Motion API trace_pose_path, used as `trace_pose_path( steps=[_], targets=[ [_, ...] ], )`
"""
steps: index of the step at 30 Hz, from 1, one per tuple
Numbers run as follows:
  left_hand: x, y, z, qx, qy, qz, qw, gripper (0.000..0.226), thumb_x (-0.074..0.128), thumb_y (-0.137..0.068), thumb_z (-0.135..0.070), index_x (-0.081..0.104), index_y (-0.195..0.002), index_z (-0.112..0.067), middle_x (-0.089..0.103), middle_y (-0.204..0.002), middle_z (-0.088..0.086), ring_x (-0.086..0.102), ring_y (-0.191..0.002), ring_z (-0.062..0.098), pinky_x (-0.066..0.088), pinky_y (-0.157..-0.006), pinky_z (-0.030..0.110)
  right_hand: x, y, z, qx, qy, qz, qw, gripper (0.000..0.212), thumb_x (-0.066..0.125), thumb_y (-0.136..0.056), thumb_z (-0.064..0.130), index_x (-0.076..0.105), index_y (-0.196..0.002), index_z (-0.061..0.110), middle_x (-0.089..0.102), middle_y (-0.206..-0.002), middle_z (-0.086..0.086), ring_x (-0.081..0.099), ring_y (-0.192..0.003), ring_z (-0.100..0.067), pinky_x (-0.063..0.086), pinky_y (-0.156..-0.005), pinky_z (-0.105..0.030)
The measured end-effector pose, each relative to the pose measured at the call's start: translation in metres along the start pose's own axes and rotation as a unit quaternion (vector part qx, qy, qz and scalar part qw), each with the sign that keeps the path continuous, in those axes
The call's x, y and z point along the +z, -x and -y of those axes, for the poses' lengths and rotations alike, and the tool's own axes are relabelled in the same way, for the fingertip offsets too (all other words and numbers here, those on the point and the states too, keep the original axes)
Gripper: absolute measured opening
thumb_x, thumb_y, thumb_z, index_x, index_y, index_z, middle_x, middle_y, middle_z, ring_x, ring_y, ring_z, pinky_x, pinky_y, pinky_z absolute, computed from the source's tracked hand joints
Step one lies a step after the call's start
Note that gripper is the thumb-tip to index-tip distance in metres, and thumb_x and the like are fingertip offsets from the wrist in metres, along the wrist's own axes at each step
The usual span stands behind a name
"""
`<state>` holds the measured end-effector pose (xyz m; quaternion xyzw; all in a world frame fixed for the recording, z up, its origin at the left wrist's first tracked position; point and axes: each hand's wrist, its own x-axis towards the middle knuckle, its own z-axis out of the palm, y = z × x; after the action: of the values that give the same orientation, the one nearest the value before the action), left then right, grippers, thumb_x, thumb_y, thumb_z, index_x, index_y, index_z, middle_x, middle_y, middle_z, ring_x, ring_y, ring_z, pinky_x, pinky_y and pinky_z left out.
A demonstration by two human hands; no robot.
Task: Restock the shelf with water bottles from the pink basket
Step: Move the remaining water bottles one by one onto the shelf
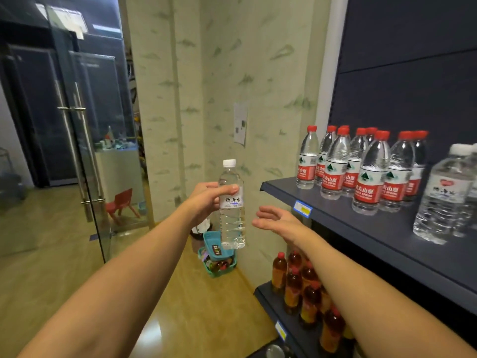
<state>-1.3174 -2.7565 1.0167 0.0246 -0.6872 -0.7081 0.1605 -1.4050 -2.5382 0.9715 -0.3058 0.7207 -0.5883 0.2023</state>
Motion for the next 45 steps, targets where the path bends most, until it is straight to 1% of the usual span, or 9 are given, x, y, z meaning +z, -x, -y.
trace_pose_path(
  steps=[7,12,16,20,24,33,38,42,45],
  targets=[
    [0.042,-0.018,-0.019,0.025,0.002,0.056,0.998,0.041,0.081,-0.081,-0.012,0.071,-0.117,0.005,0.078,-0.096,0.01,0.075,-0.084,0.022,0.06,-0.072,0.028,-0.017,0.009,0.024,-0.018,0.031,-0.013,0.999,0.111,0.095,-0.046,0.058,0.055,-0.14,0.016,0.067,-0.131,0.001,0.063,-0.119,-0.01,0.046,-0.111,-0.038],
    [0.101,-0.033,-0.031,0.051,0.034,0.121,0.991,0.039,0.083,-0.071,-0.015,0.074,-0.107,-0.002,0.079,-0.091,0.006,0.076,-0.082,0.021,0.061,-0.072,0.031,-0.051,0.032,0.043,-0.027,0.046,-0.063,0.997,0.047,0.091,-0.069,0.031,0.068,-0.11,0.026,0.077,-0.11,0.004,0.072,-0.104,-0.008,0.053,-0.101,-0.033],
    [0.156,-0.037,-0.045,0.052,0.046,0.171,0.983,0.032,0.081,-0.081,-0.01,0.073,-0.111,-0.002,0.079,-0.091,0.008,0.076,-0.08,0.023,0.061,-0.065,0.03,-0.087,0.061,0.054,-0.033,0.032,-0.125,0.991,0.055,0.092,-0.068,0.024,0.069,-0.117,0.016,0.078,-0.108,0.0,0.074,-0.103,-0.016,0.054,-0.101,-0.042],
    [0.21,-0.037,-0.056,0.059,0.069,0.235,0.968,0.033,0.08,-0.075,-0.013,0.074,-0.106,-0.005,0.08,-0.091,0.007,0.077,-0.082,0.02,0.062,-0.069,0.027,-0.123,0.101,0.066,-0.034,0.044,-0.187,0.981,0.045,0.09,-0.072,0.017,0.07,-0.113,0.013,0.079,-0.099,0.002,0.075,-0.089,-0.007,0.06,-0.084,-0.026],
    [0.26,-0.034,-0.062,0.064,0.074,0.295,0.951,0.039,0.086,-0.074,-0.018,0.074,-0.108,-0.005,0.08,-0.096,0.008,0.077,-0.089,0.023,0.063,-0.074,0.03,-0.155,0.141,0.067,-0.03,0.055,-0.246,0.967,0.054,0.095,-0.063,0.026,0.073,-0.111,0.013,0.078,-0.106,-0.003,0.074,-0.103,-0.021,0.055,-0.1,-0.047],
    [0.356,-0.004,-0.07,0.06,0.059,0.378,0.922,0.036,0.079,-0.084,-0.014,0.071,-0.119,-0.005,0.079,-0.112,0.011,0.075,-0.107,0.026,0.061,-0.092,0.034,-0.2,0.23,0.065,-0.009,0.045,-0.358,0.933,0.037,0.09,-0.071,0.011,0.074,-0.104,0.011,0.079,-0.102,-0.008,0.075,-0.099,-0.025,0.057,-0.097,-0.047],
    [0.356,-0.006,-0.066,0.073,0.057,0.388,0.917,0.061,0.084,-0.072,-0.027,0.067,-0.126,-0.005,0.077,-0.118,0.011,0.072,-0.117,0.025,0.058,-0.1,0.031,-0.224,0.275,0.062,0.0,0.029,-0.415,0.909,0.047,0.091,-0.069,0.013,0.069,-0.11,0.007,0.078,-0.104,-0.01,0.075,-0.099,-0.026,0.057,-0.097,-0.047],
    [0.296,-0.043,-0.039,0.079,0.058,0.371,0.923,0.086,0.097,-0.061,-0.04,0.065,-0.131,-0.003,0.073,-0.127,0.017,0.072,-0.118,0.026,0.055,-0.102,0.033,-0.257,0.324,0.064,0.036,0.056,-0.46,0.885,0.089,0.099,-0.052,0.031,0.061,-0.126,0.002,0.077,-0.109,-0.008,0.076,-0.097,-0.023,0.058,-0.095,-0.044],
    [0.253,-0.063,-0.018,0.07,0.068,0.345,0.933,0.057,0.077,-0.084,-0.023,0.062,-0.133,0.001,0.068,-0.133,0.025,0.073,-0.115,0.028,0.057,-0.099,0.033,-0.28,0.349,0.06,0.058,0.083,-0.486,0.868,0.113,0.102,-0.033,0.051,0.061,-0.129,0.007,0.077,-0.11,-0.003,0.076,-0.096,-0.02,0.057,-0.095,-0.046]
  ],
)
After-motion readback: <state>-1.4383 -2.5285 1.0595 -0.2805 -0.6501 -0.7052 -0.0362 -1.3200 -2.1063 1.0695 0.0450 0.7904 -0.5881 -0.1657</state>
